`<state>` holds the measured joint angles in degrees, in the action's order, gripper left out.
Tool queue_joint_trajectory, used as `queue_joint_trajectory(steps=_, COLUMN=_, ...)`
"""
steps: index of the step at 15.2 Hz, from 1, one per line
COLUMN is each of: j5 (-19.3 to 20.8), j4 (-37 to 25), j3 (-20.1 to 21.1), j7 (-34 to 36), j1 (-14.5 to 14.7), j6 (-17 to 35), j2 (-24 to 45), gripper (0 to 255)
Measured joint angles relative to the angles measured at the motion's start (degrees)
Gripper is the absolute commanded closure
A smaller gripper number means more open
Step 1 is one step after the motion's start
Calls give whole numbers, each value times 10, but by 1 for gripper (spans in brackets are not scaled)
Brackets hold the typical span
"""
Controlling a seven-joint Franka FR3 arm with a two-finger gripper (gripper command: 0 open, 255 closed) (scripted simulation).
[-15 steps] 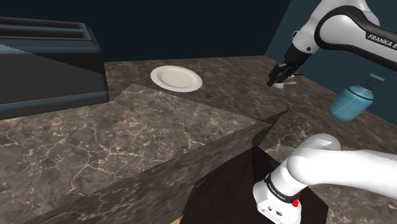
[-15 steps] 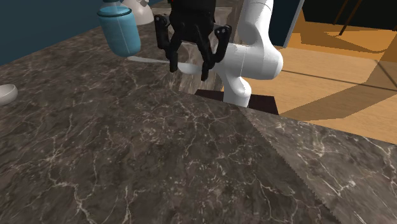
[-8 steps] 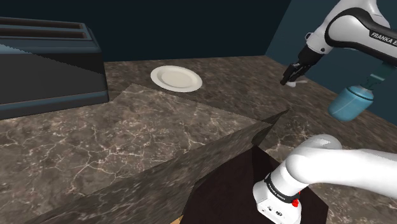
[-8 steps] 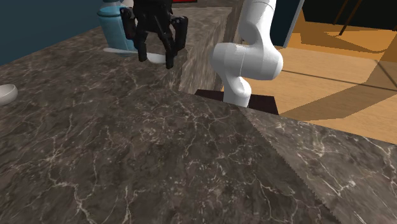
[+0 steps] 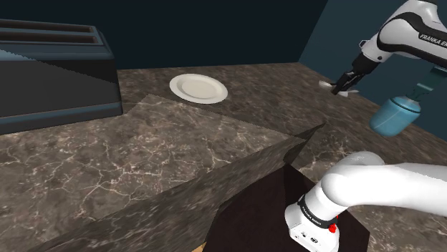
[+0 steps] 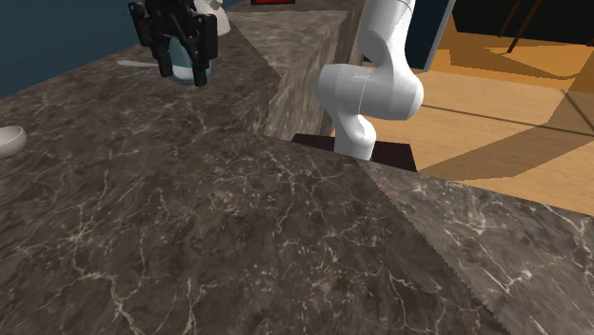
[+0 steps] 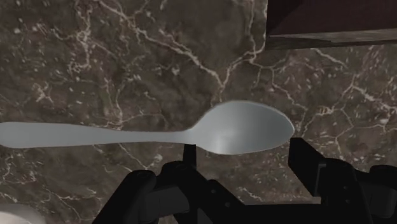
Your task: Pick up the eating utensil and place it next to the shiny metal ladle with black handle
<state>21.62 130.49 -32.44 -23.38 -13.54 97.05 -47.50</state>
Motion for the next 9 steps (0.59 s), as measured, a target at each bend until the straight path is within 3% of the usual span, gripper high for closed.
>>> queue_joint_trajectory(steps=9, j5=13, j4=-128, j3=-154, j7=-128, j1=43, j6=21, j2=104, gripper=255)
